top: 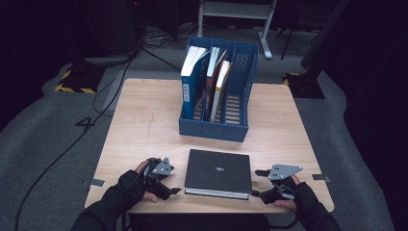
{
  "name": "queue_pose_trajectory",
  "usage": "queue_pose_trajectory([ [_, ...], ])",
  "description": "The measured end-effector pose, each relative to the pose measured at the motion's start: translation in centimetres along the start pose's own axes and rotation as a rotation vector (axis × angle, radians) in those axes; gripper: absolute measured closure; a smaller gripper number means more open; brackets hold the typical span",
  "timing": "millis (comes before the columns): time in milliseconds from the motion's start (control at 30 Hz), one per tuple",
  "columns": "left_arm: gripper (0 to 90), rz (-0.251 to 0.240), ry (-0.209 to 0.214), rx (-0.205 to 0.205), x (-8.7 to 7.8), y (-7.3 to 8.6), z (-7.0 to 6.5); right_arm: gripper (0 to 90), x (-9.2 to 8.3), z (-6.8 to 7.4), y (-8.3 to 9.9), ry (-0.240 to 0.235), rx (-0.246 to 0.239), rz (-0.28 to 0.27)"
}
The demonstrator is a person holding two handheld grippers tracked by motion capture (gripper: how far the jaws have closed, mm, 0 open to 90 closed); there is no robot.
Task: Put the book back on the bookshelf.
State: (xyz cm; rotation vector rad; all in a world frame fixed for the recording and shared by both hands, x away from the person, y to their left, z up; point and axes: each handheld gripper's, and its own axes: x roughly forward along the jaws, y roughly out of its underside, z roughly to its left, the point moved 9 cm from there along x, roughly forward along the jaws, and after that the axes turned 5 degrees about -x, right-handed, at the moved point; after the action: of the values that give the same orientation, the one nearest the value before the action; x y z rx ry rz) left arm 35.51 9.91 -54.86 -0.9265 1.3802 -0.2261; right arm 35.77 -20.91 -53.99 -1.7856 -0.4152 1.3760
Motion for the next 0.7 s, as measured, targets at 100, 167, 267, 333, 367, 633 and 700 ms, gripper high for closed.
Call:
queue_pose_trajectory([
  [100,16.2,-0.03,0.01,0.008,-0.3,-0.7,-0.8,23.4,-0.1,0.0,-0.2,0.002,0.0,-0.008],
  [167,16.4,-0.041,0.012,0.018,-0.3,-1.1,-1.3,23.4,-0.1,0.0,-0.3,0.004,-0.001,-0.008],
  [267,16.2,-0.057,0.017,0.029,-0.3,-1.7,-1.9,23.4,-0.1,-0.1,-0.5,0.011,-0.002,-0.016],
  [333,16.2,-0.065,0.015,0.036,-0.3,-2.0,-2.2,23.4,-0.1,-0.1,-0.7,0.013,0.001,-0.019],
  [367,16.1,-0.068,0.012,0.04,-0.3,-2.2,-2.3,23.4,-0.1,-0.1,-0.8,0.015,-0.003,-0.022],
  [633,16.6,-0.099,-0.047,0.054,0.3,-3.5,-2.5,23.4,-0.1,-0.2,-1.7,0.016,-0.002,-0.044],
  [700,19.3,-0.098,-0.063,0.058,0.5,-3.7,-2.4,23.5,-0.1,-0.2,-1.8,0.019,-0.01,-0.046],
])
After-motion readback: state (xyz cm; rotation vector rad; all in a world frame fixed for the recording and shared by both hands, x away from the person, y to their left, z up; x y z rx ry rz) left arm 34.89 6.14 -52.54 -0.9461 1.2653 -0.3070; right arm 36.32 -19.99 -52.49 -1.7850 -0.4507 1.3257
